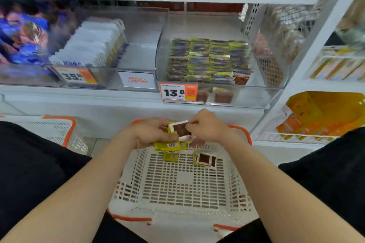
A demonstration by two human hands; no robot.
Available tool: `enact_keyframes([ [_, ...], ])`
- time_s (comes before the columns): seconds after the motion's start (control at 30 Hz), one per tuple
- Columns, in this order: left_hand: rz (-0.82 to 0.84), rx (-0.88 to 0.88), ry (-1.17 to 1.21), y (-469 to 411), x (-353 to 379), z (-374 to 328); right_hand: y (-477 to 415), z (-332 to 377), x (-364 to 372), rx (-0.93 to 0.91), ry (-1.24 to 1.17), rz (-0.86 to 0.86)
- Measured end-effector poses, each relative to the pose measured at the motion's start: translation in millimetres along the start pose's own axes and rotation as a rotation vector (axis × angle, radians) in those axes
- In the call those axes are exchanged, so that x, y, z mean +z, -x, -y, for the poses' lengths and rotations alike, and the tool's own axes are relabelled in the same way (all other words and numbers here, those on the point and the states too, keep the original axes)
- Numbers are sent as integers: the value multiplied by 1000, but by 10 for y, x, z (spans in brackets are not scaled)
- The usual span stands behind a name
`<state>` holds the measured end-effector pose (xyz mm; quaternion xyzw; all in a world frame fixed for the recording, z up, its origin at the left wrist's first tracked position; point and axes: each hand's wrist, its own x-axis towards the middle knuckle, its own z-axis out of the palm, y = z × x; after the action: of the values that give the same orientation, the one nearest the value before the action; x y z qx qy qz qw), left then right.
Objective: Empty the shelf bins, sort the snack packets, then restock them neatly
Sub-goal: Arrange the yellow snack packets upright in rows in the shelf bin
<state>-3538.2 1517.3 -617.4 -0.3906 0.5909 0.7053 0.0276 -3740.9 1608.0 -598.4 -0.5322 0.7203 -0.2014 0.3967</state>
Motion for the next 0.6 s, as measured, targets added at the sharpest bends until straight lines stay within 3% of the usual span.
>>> enact_keyframes([
  [0.17, -45, 98, -44, 341, -29, -551, 214, 385, -325, -254, 387, -506],
  [0.33, -50, 139, -120, 608, -30, -1050, 391, 622, -644, -439, 220, -810],
  [0.4, -87, 183, -132, 657, -16, -1245, 465, 724, -807, -594, 43, -815],
  [0.47, -138, 241, -95, 669, -20, -1396, 496, 761, -883, -689, 43, -721],
  [0.6, -239, 382, -171, 598, -77, -1586, 405, 753, -871, -699, 77, -795],
])
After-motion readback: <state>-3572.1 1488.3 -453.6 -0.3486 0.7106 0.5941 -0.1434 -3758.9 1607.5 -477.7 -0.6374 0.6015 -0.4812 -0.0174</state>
